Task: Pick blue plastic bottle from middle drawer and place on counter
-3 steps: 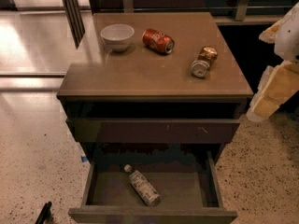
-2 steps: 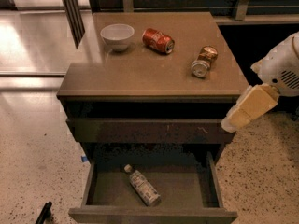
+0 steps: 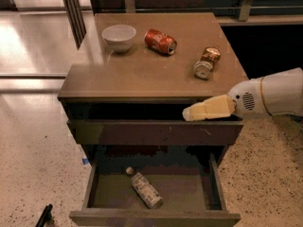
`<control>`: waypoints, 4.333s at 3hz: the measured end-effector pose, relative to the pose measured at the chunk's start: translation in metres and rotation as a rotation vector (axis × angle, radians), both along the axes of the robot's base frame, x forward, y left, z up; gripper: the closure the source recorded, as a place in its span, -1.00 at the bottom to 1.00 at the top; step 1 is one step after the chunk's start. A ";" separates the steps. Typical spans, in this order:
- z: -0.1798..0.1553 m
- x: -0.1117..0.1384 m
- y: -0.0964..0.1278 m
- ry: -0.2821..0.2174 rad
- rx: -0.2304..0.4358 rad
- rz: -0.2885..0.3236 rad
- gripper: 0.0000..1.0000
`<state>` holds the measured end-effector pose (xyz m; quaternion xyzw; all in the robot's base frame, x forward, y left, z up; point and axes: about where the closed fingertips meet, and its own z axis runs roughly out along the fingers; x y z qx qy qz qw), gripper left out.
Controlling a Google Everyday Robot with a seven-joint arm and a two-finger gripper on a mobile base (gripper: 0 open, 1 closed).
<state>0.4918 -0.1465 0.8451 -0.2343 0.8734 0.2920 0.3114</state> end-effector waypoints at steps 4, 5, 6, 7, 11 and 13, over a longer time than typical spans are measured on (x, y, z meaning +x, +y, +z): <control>-0.093 0.012 0.066 0.122 0.094 -0.008 -1.00; -0.132 0.013 0.089 0.177 0.138 -0.024 -1.00; -0.184 0.015 0.102 0.215 0.149 -0.103 -1.00; -0.186 0.020 0.100 0.199 0.146 -0.124 -1.00; -0.302 0.004 0.175 0.118 0.010 -0.093 -1.00; -0.312 0.006 0.181 0.114 -0.019 -0.122 -1.00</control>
Offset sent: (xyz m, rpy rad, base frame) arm 0.0115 0.0114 -0.0059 -0.0019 -0.0392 -0.0455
